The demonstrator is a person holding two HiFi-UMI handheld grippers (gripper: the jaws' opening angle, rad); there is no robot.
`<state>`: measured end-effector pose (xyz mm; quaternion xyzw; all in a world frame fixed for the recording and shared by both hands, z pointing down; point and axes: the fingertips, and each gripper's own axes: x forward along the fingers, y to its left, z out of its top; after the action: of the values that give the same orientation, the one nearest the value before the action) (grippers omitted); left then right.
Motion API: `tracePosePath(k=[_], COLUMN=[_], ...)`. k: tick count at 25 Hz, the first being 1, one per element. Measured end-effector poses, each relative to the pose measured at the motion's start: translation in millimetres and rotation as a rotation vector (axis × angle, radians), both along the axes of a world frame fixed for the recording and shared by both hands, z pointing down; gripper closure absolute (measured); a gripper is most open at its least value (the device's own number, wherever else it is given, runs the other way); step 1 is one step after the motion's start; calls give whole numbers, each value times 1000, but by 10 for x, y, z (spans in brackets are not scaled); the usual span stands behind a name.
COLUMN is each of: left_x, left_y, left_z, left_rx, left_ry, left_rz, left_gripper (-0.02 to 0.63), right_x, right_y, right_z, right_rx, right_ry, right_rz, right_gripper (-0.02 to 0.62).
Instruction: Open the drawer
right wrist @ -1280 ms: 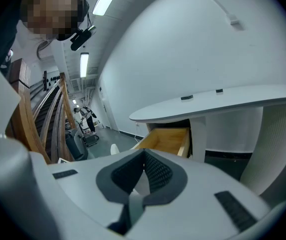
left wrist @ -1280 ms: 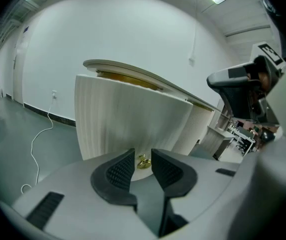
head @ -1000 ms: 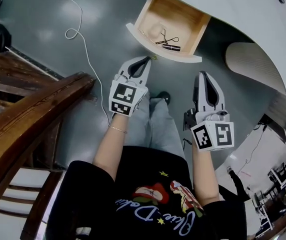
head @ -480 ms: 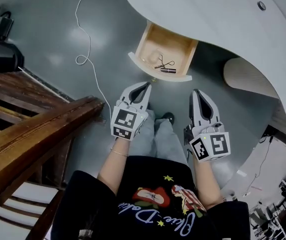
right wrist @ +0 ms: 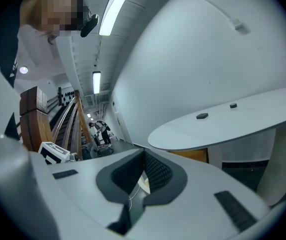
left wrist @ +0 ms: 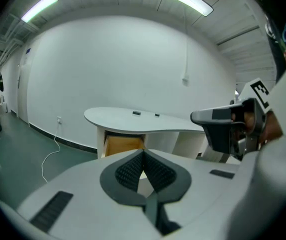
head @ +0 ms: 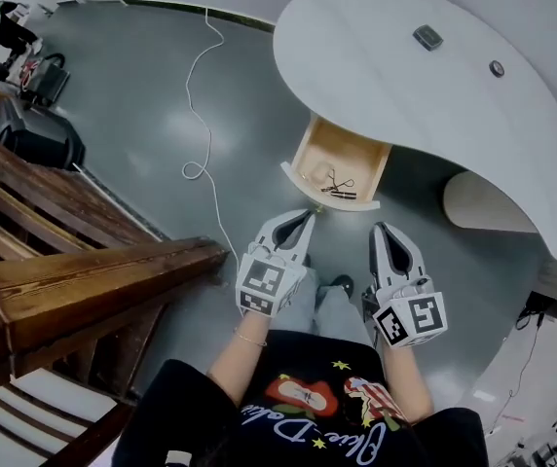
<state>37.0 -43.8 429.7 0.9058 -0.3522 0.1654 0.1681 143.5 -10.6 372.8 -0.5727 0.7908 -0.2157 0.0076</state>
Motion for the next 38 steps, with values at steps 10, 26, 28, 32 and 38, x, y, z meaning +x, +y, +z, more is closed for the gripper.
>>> tracePosePath(k=[10, 26, 28, 32, 38], left_x=[-17, 136, 171, 196, 291], left_y=[-182, -10, 22, 109, 98], left_z=[-768, -1634, -1709, -1760, -1835], left_rx=[102, 222, 236, 241, 260], left_ry=[49, 92, 93, 99, 114], left_rz=[-38, 30, 43, 67, 85], left_gripper=[601, 601, 601, 601, 601], right_x=[-186, -355, -324, -323, -275], right_y=[-123, -35, -19, 2, -5], right_z=[-603, -1319, -1365, -1454, -1571], right_rx=[99, 210, 218, 225, 258], right_ry=[-27, -93, -94, -90, -79], right_rz=[-45, -110, -110, -117, -125], right_gripper=[598, 598, 598, 598, 598])
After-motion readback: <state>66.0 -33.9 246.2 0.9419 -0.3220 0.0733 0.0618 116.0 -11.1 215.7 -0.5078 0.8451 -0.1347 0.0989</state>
